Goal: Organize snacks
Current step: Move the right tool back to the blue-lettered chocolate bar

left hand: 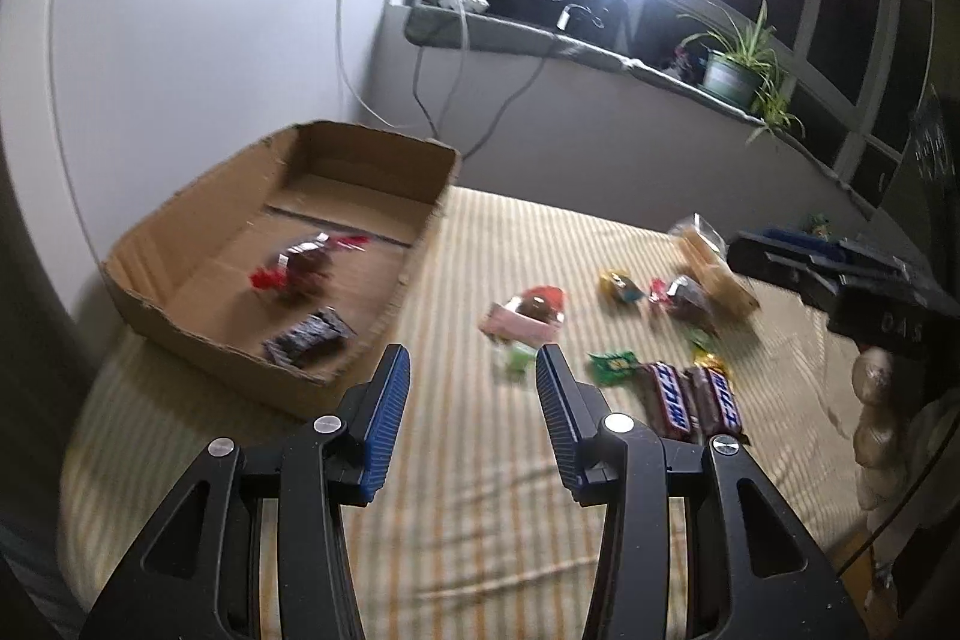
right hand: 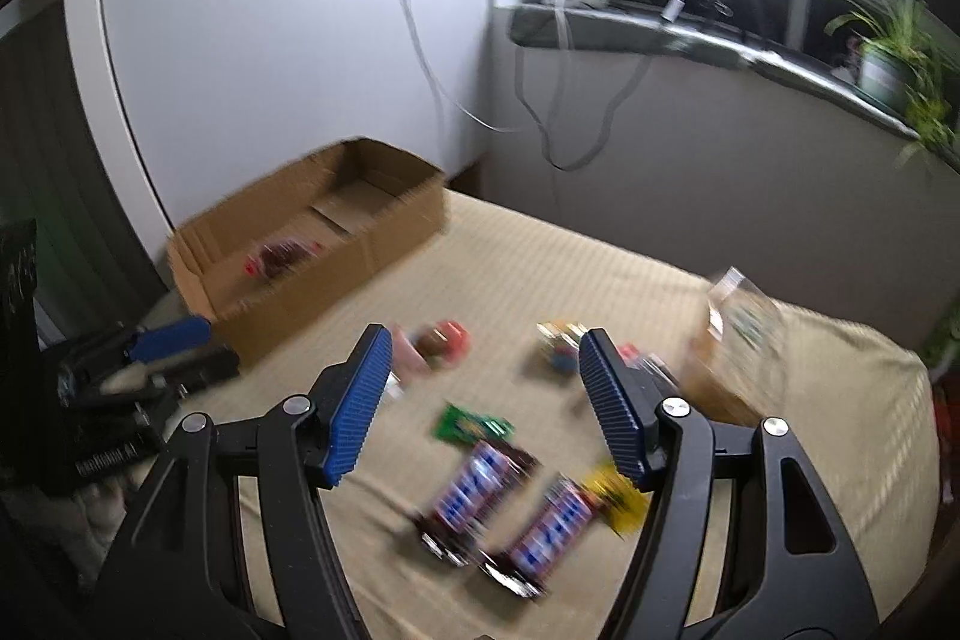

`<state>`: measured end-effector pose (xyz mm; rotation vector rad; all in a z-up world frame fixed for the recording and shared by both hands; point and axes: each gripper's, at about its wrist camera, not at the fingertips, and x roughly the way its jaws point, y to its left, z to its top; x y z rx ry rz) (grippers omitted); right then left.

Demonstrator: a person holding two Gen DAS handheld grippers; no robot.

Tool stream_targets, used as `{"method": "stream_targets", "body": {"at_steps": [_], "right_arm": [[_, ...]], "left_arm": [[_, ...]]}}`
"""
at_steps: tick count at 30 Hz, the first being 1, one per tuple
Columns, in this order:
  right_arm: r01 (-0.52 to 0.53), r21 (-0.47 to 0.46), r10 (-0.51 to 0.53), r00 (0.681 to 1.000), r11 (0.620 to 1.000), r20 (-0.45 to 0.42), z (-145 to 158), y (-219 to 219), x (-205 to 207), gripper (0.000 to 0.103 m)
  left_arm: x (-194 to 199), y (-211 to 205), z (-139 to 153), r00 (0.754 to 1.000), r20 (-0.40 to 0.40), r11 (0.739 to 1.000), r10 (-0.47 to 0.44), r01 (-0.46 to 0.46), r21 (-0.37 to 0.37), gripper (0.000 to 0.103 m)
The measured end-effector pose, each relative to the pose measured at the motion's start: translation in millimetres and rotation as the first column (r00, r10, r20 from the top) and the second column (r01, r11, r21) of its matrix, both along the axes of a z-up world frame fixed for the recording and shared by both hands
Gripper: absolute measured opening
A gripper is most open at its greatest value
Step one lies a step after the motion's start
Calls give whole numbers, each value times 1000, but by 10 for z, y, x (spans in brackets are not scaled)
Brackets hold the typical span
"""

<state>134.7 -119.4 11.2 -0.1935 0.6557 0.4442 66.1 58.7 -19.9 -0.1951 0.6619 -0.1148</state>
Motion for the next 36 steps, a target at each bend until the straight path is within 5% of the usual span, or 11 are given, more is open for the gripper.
{"method": "stream_targets", "body": {"at_steps": [9, 21, 33, 36], "right_arm": [[110, -18, -111, 986, 994, -128, -444, -577, -85, 68], [129, 20, -120, 959, 991, -257, -849, -586, 41, 68], [131, -5, -127, 947, 991, -294, -1022, -480, 181, 52], [117, -13, -116, 949, 993, -292, -1015, -434, 180, 43]], "left_arm": [[149, -237, -192, 998, -51, 999, -47, 47, -3, 42], [573, -426, -423, 989, -131, 996, -68, 75, 48, 36], [756, -371, -587, 978, -195, 995, -76, 85, 42, 36], [766, -389, -598, 977, -197, 994, -83, 94, 48, 26]]}}
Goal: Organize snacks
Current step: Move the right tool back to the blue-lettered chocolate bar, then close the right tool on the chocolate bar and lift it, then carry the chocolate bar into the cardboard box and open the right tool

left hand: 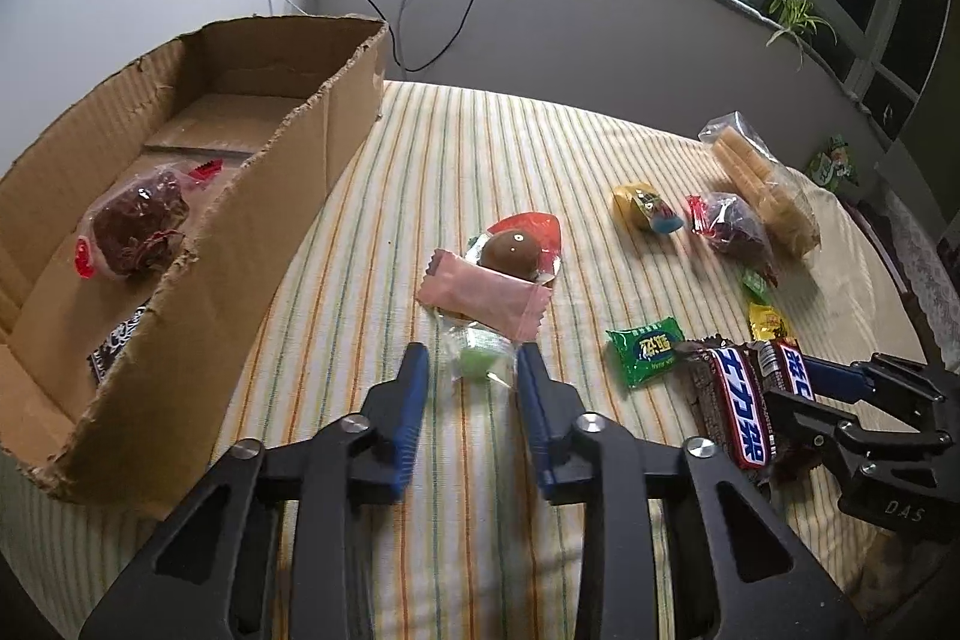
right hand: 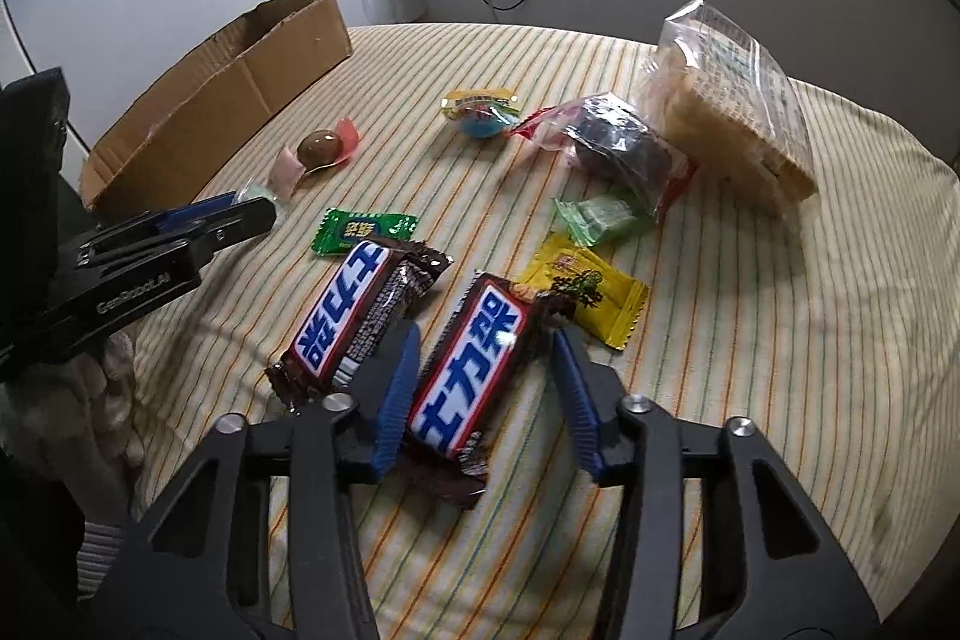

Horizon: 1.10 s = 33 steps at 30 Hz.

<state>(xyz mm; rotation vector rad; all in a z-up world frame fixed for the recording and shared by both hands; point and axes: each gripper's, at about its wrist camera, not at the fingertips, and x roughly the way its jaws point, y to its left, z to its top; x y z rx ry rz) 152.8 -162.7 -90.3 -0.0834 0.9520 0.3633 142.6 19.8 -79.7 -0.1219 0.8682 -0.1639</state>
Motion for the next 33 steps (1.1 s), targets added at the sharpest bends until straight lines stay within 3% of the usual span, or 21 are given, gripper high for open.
{"method": "stream_targets", "body": {"at_steps": [1, 6, 19, 33], "right_arm": [[-4, -6, 4, 1000, 1000, 2, 1, 18, -9, 40], [-9, -17, 9, 1000, 1000, 3, -2, 38, -22, 33], [19, 5, -19, 1000, 1000, 16, 71, -83, -92, 32], [-31, 16, 29, 994, 999, 105, 486, 60, -90, 32]], "left_arm": [[2, -4, -3, 1000, -1, 1000, -5, 5, -1, 22], [4, -4, -6, 1000, 0, 1000, -13, 13, -9, 21], [-73, -5, 95, 999, 36, 1000, -13, 14, -12, 19], [-235, 167, 431, 993, 115, 999, 24, -19, -45, 19]]}}
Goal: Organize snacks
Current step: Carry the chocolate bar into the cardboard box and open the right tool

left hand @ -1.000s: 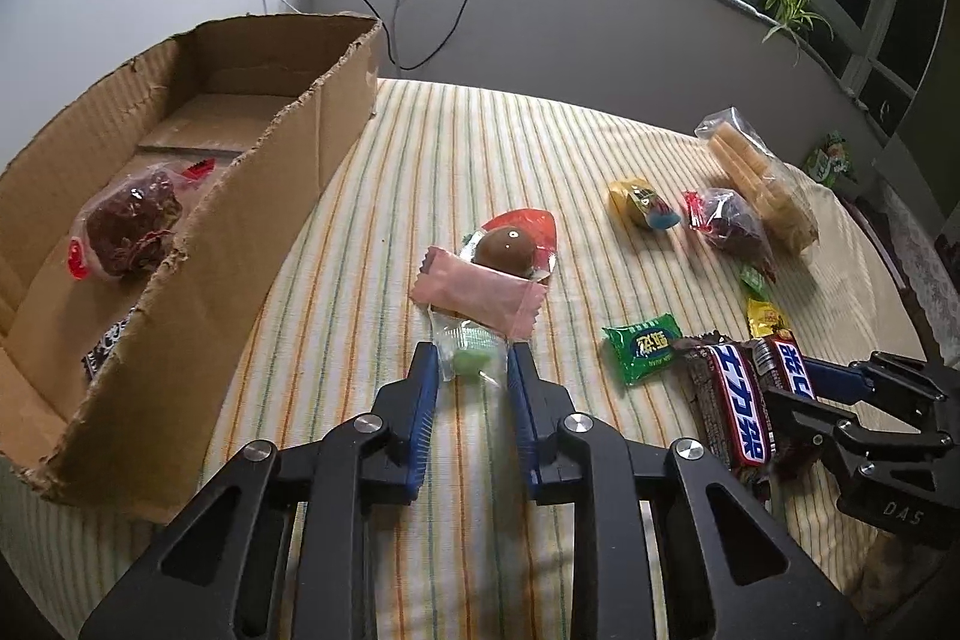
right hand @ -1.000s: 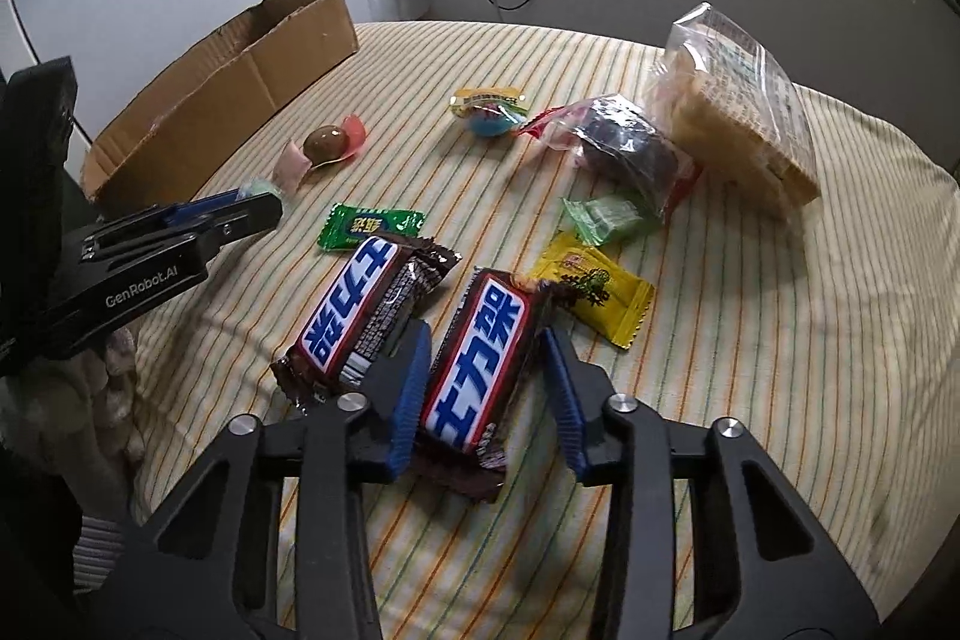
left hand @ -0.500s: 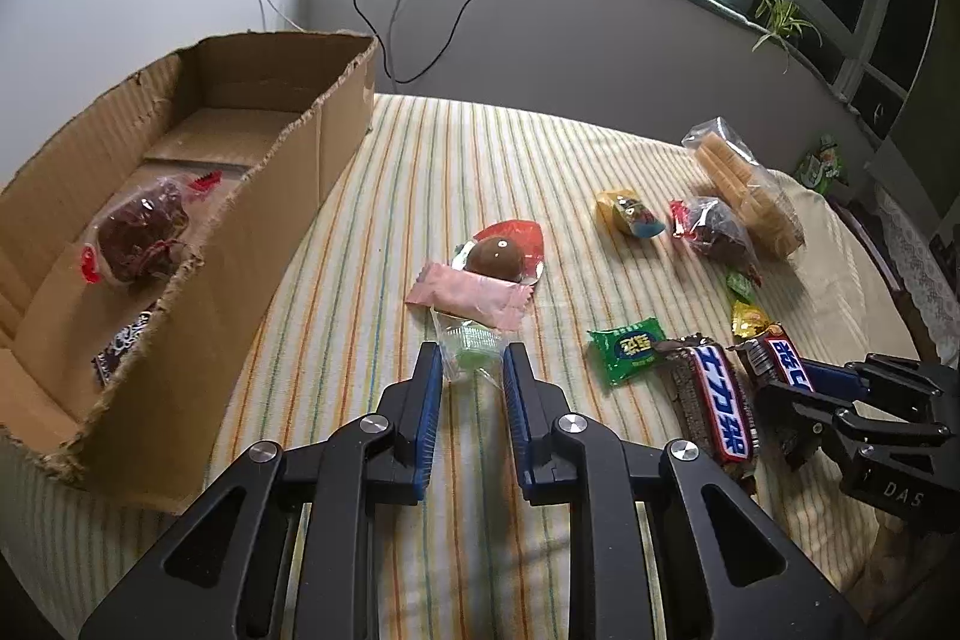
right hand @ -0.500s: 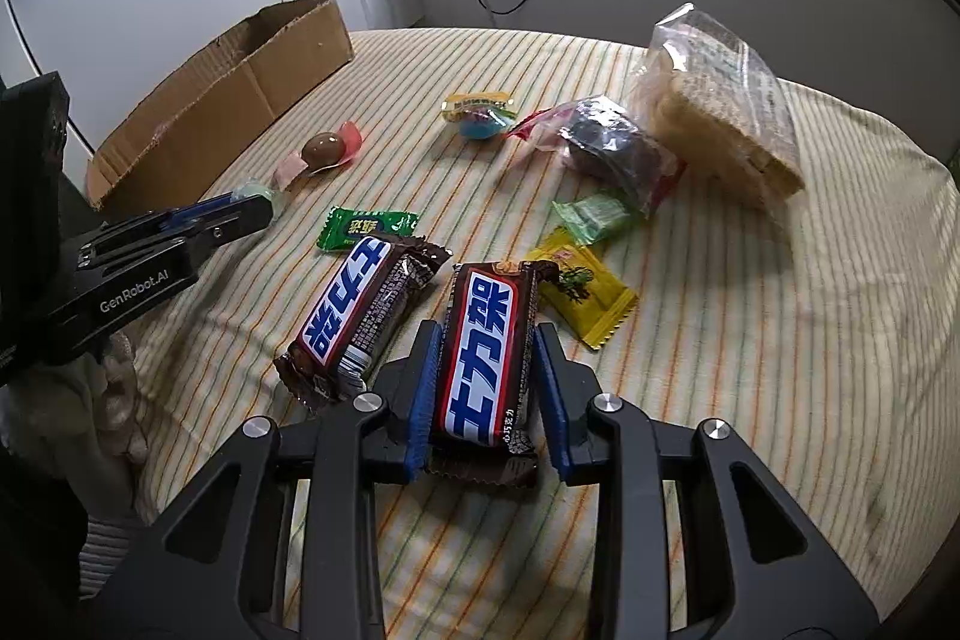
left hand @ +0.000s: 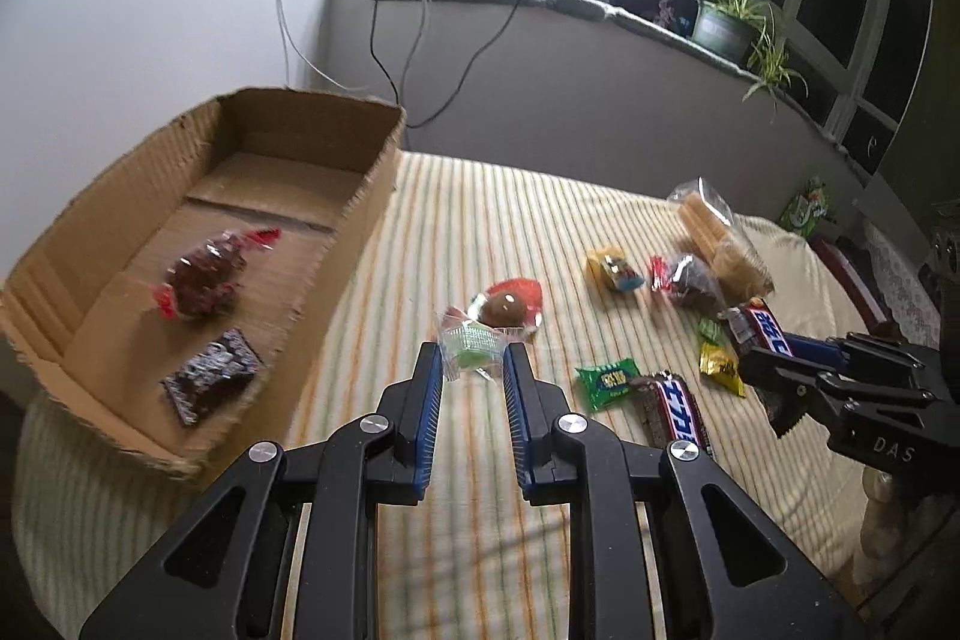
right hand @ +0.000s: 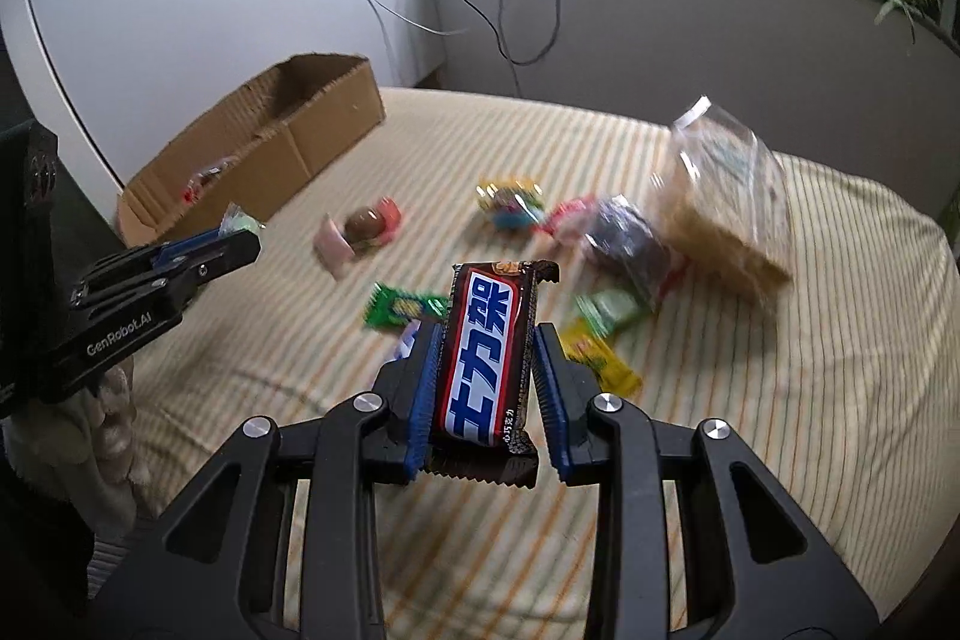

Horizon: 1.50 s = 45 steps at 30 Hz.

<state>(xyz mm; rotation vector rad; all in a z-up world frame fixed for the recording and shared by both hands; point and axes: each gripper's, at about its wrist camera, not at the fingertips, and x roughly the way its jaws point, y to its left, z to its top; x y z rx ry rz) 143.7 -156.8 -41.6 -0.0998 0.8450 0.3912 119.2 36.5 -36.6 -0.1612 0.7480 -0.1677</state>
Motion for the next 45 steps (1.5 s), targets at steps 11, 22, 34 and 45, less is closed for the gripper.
{"method": "stream_targets", "body": {"at_steps": [11, 22, 34, 45], "right_arm": [[-102, -26, 103, 993, 994, 63, 261, 614, 288, 32], [-197, -27, 198, 977, 980, 73, 329, 1273, 562, 32], [-267, -24, 268, 963, 963, 43, 262, 1841, 883, 32], [-293, -29, 293, 956, 956, -2, 48, 2137, 1135, 32]], "left_arm": [[-119, 414, 159, 996, 41, 996, 84, -84, -9, 19], [-166, 762, 209, 987, 53, 988, 152, -152, -12, 19], [-120, 909, 177, 984, 43, 985, 173, -172, -20, 19], [-67, 967, 117, 983, 29, 984, 179, -178, -28, 19]]}}
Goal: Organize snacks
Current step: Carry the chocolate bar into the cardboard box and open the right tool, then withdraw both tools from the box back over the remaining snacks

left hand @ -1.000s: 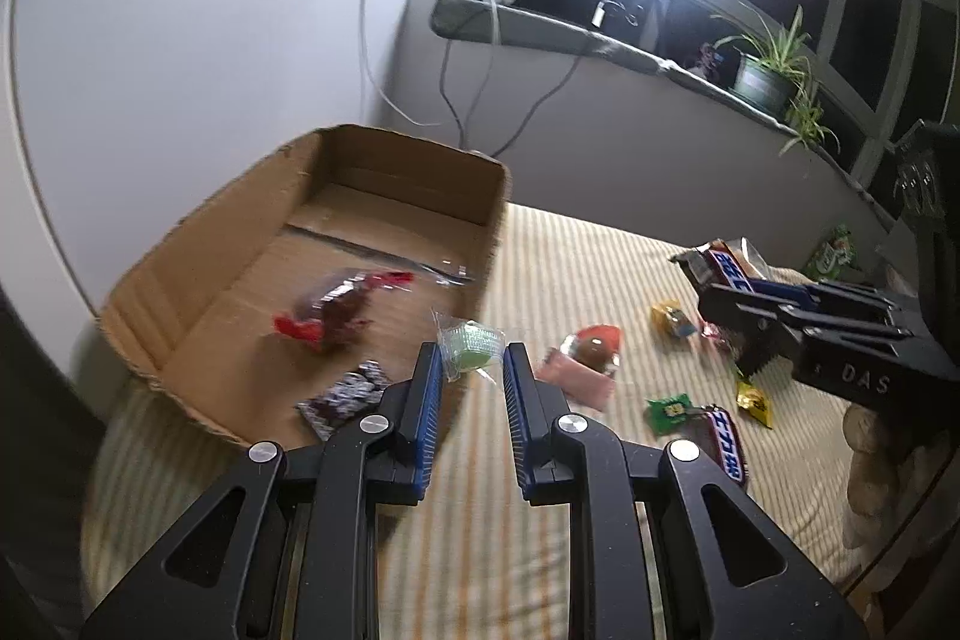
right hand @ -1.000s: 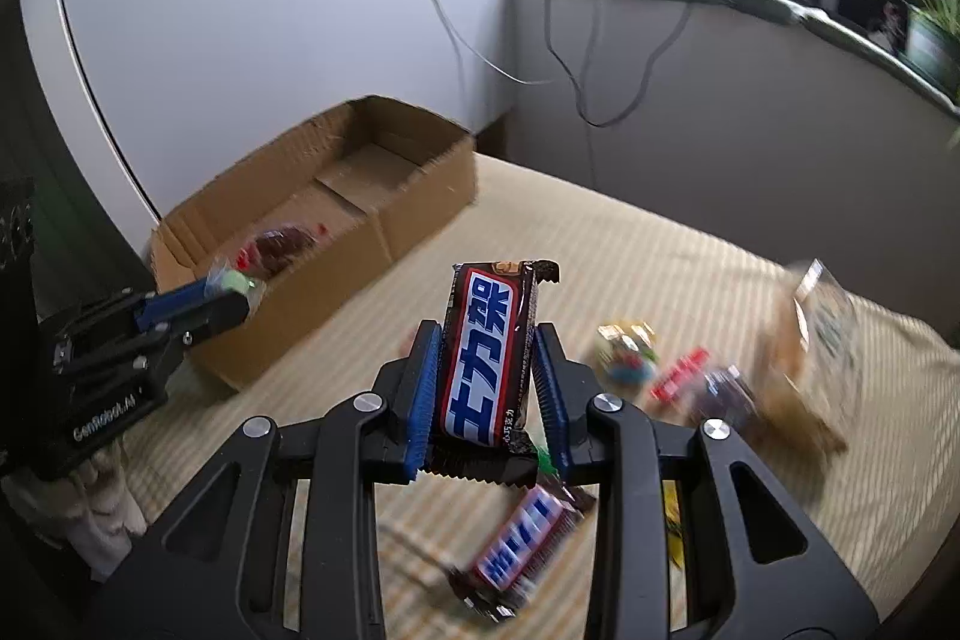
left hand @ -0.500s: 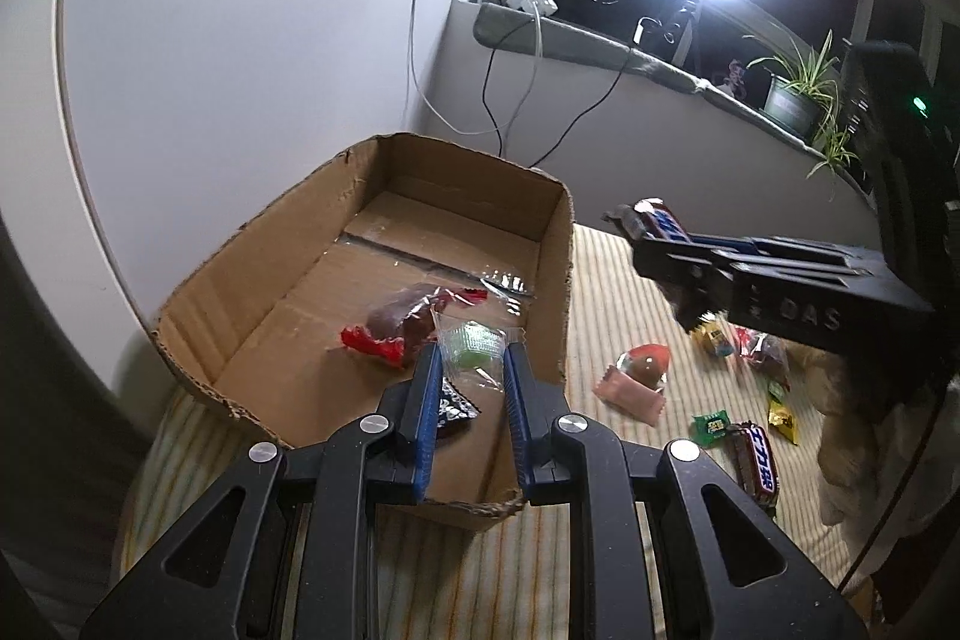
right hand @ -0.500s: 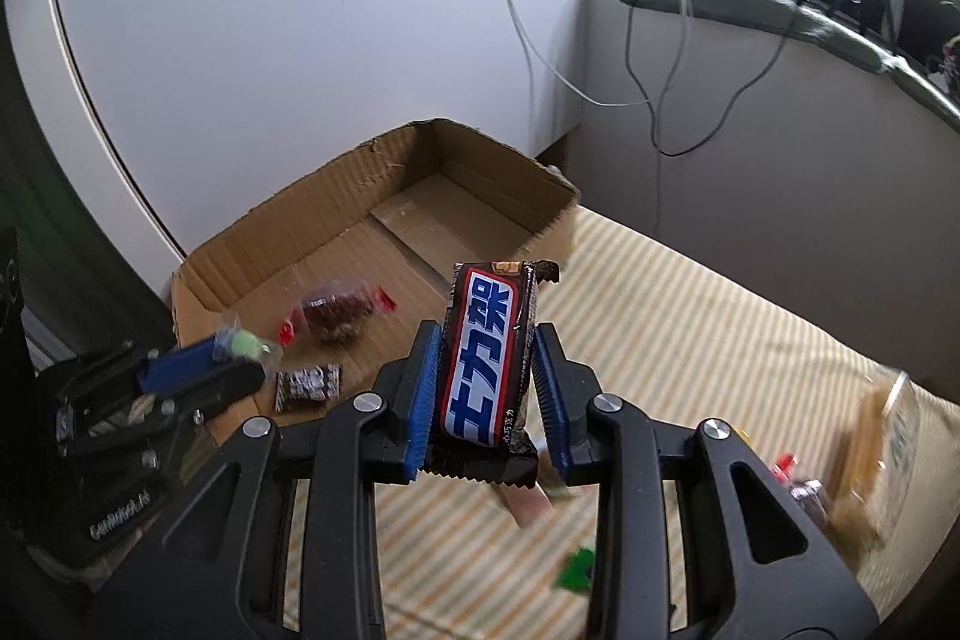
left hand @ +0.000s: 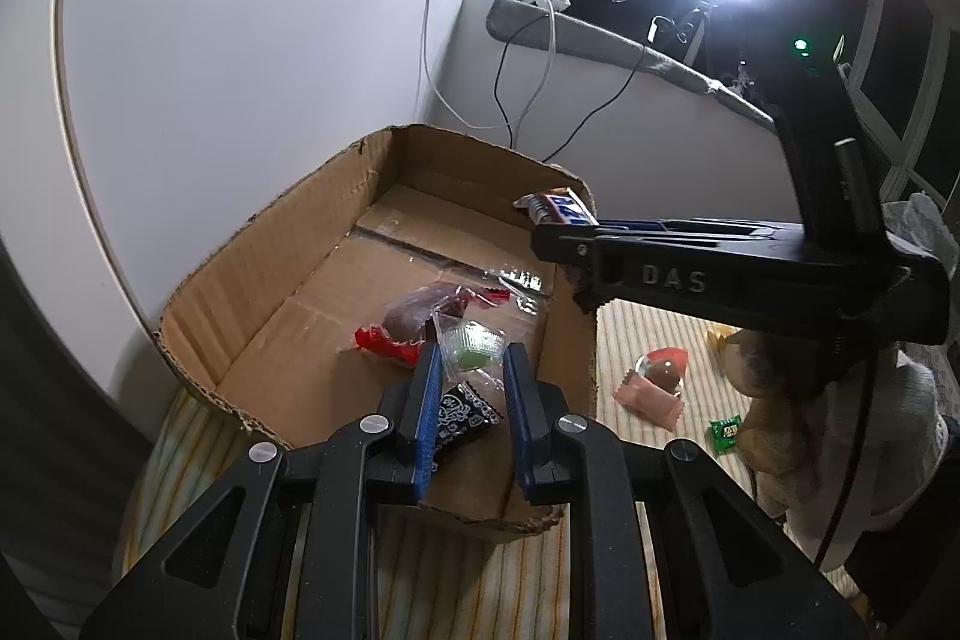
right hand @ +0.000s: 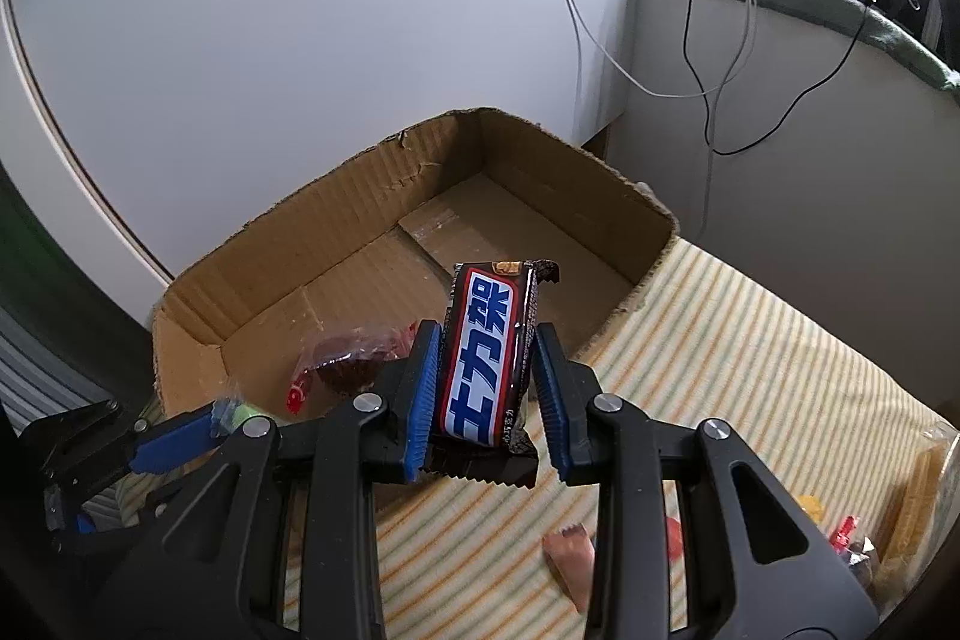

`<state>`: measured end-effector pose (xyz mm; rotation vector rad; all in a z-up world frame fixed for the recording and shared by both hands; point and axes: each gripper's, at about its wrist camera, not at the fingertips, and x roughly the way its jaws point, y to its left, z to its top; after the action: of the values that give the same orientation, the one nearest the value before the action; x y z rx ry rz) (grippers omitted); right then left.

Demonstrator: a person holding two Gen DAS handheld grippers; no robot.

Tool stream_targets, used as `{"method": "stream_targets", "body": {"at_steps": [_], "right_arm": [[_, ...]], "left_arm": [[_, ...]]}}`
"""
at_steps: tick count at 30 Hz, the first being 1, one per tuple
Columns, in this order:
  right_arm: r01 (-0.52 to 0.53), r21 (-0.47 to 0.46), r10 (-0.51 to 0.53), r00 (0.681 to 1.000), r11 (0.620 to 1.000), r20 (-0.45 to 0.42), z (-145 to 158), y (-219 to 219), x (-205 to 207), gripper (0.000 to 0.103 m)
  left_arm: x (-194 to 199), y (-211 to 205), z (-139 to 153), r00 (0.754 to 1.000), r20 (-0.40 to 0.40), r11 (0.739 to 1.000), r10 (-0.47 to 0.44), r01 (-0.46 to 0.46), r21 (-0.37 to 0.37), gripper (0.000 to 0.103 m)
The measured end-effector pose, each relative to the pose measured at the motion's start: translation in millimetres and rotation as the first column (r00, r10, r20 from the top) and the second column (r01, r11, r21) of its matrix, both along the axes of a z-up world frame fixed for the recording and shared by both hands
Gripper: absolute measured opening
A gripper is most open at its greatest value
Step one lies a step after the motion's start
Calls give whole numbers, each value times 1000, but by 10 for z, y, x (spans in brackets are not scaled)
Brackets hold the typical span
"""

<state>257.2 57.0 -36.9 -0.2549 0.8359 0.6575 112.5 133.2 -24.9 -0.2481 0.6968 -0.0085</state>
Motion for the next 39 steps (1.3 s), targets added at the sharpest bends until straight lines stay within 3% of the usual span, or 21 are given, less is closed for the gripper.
{"method": "stream_targets", "body": {"at_steps": [12, 16, 18, 21, 24, 27, 39], "right_arm": [[-21, -14, 21, 1000, 1000, 7, -39, 121, 12, 32], [-14, -7, 14, 1000, 1000, 18, 1, 86, 5, 54], [-13, -2, 13, 1000, 1000, 21, 30, 54, -15, 54], [-7, 3, 7, 1000, 1000, 28, 79, -6, -44, 54], [6, 12, -7, 999, 1000, 37, 145, -91, -79, 56], [19, 26, -20, 998, 999, 54, 216, -200, -121, 68], [77, 63, -83, 991, 995, 108, 473, -900, -452, 68]], "left_arm": [[39, 16, -22, 1000, -7, 1000, 6, -6, -4, 21], [41, 22, -21, 1000, -7, 1000, 11, -11, -3, 21], [39, 17, -18, 1000, -8, 1000, 12, -12, -2, 22], [29, 16, -4, 1000, -7, 1000, 21, -21, -3, 30], [9, -3, 29, 1000, 0, 1000, 20, -20, -4, 30], [-23, -39, 65, 1000, 7, 1000, 15, -15, -1, 30], [-150, -331, 151, 999, 29, 999, -40, 41, -11, 30]]}}
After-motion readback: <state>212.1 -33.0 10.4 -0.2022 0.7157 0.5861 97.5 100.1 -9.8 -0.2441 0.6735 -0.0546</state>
